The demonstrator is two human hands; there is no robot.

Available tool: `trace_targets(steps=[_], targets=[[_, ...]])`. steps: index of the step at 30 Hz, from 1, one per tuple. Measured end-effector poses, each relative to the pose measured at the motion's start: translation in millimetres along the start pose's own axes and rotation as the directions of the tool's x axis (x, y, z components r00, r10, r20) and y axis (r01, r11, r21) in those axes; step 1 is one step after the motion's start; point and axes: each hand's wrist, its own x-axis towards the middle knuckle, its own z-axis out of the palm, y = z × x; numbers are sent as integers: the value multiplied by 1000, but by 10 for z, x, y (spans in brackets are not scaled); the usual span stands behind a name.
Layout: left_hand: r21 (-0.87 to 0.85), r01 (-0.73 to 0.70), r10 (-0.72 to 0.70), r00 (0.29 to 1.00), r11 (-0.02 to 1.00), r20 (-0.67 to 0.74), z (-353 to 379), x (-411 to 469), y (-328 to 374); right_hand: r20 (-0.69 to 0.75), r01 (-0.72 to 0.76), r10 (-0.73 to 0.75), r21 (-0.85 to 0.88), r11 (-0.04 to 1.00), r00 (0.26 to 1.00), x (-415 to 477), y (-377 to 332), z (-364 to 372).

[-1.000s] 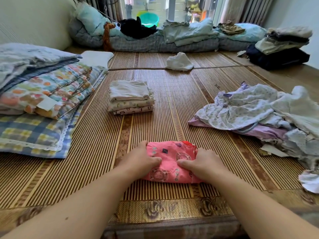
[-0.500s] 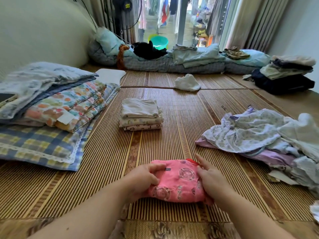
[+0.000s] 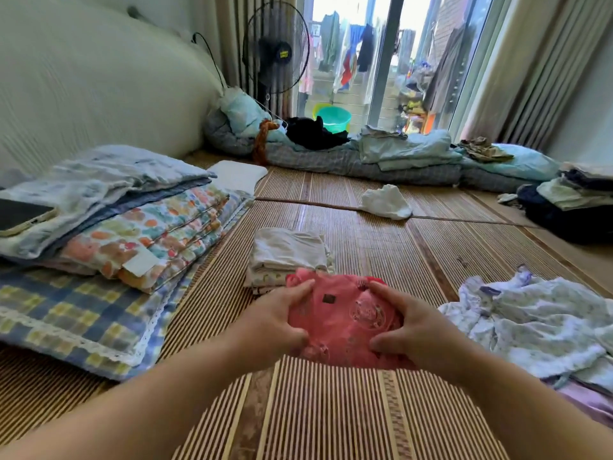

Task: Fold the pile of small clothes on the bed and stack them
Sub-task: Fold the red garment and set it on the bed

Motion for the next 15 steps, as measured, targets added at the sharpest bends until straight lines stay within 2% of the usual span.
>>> trace_targets(steps=[3, 6, 10, 15], targets=[[204, -97, 123, 986, 974, -115, -430, 490, 130, -54, 104, -108, -80, 991, 993, 591, -318, -58], [313, -123, 187, 965, 942, -182, -757, 988, 129, -50, 127, -136, -143, 981, 989, 1242, -522, -16], [415, -21, 143, 953, 910, -266, -1009, 1555, -166, -31, 138, -152, -271, 953, 988, 2023, -564, 138], [523, 145, 29, 950, 840, -310, -1094, 1993, -660, -3, 101, -121, -526, 844, 993, 2691, -349, 303]])
